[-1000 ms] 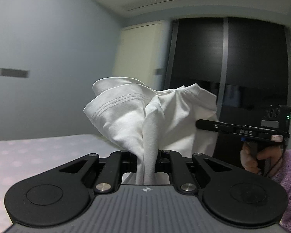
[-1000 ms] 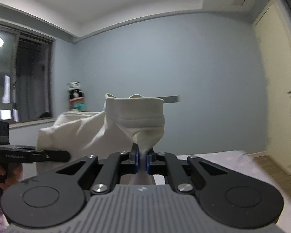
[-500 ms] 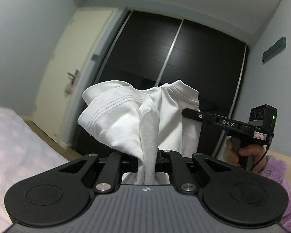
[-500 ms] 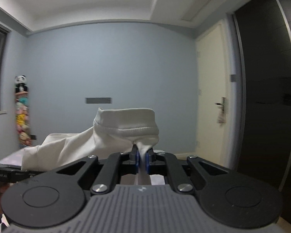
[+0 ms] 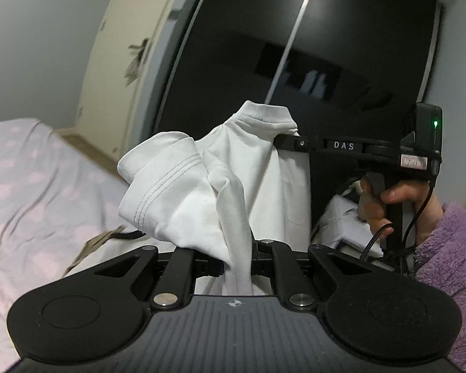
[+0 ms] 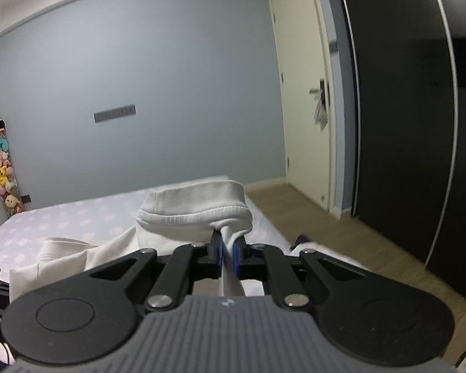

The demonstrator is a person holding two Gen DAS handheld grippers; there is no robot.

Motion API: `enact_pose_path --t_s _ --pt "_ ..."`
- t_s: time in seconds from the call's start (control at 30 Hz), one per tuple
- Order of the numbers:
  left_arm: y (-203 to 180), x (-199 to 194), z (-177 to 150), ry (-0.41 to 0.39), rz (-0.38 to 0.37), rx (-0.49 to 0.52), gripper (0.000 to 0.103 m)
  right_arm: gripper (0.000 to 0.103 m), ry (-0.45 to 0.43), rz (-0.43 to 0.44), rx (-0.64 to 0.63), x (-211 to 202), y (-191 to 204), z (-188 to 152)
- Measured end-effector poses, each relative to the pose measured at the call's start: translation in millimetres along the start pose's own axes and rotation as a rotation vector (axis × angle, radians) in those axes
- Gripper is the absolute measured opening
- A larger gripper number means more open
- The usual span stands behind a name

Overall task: Fold clothes
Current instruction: 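Lift the folded shirt with both grippers and carry it to the clothes stack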

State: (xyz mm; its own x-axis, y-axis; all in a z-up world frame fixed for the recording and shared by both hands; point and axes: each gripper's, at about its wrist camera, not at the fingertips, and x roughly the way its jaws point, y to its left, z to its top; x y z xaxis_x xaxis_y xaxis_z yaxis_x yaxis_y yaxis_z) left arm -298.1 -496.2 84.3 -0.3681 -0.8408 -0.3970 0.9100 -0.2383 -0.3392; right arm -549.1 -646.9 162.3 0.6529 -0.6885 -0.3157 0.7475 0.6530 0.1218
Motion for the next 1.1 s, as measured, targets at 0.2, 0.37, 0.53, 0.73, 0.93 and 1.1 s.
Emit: enact_pose_path --t_s 0.2,0.37,0.53,0.73,0.93,1.1 --pt "51 27 5 0.051 0.058 -0.101 0.011 0.008 0.093 0.076 0.017 97 3 -5" --pt "100 51 -8 0.123 0.118 -0.208 0.013 0.008 0.222 0.084 -0.018 161 22 -25" --pt "144 71 -25 0.205 0.159 -0.282 0.02 0.008 0.347 0.07 -0.023 212 25 -53" --pt "168 73 -40 0.241 0.15 -0.316 0.03 0.012 0.441 0.022 0.0 250 18 -78" --pt "172 46 -42 0.229 0.17 -0.357 0.042 0.03 0.45 -0.068 0.006 247 22 -72" --pt "172 21 -33 0.17 0.229 -0.329 0.042 0.031 0.373 -0.119 0.0 204 26 -48"
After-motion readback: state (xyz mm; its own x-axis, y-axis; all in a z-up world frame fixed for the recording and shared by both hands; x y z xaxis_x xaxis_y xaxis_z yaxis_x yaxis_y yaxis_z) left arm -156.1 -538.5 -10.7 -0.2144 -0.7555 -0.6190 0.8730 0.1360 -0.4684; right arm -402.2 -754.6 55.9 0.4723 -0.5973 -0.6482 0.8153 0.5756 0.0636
